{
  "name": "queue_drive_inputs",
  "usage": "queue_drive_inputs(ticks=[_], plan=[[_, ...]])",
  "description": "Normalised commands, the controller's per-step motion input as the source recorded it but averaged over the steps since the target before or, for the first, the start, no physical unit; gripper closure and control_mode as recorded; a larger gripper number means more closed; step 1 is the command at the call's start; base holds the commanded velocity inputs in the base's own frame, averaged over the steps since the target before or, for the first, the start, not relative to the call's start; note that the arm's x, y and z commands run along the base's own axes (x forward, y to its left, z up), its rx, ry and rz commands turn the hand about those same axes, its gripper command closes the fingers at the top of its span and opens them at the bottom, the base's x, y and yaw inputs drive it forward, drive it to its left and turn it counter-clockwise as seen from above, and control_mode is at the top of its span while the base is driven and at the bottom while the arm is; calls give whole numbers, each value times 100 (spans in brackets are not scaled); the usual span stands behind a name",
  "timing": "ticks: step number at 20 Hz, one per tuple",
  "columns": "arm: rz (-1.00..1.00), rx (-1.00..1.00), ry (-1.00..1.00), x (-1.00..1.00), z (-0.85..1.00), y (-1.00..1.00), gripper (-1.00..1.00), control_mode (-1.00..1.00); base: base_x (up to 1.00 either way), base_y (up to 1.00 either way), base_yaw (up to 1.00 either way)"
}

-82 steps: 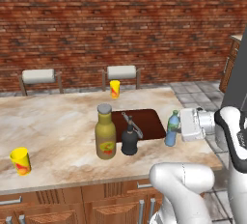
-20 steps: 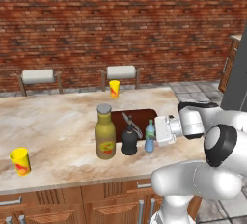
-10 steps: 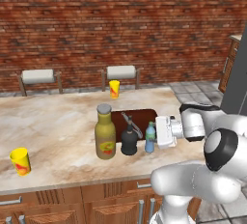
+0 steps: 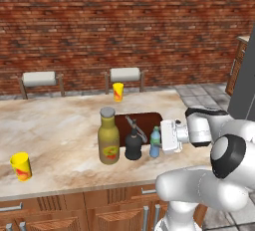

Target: Place the drinks on the dining counter in a tight cluster.

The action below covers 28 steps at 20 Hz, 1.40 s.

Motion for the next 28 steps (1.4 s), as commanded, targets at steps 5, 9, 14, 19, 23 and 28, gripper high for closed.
queue_drive_inputs(ticks=[5,9,14,19,23,28], plan=[[0,0,0,-5,0,-2,-100,-100,0,0,0],[0,1,0,-13,0,0,-100,-100,0,0,0],[0,0,1,-9,0,-1,-100,-100,0,0,0],[0,0,4,-3,1,-14,-100,-100,0,0,0],[-6,0,12,-12,8,-31,-100,-100,0,0,0],[-11,0,16,-26,17,-28,-100,-100,0,0,0]])
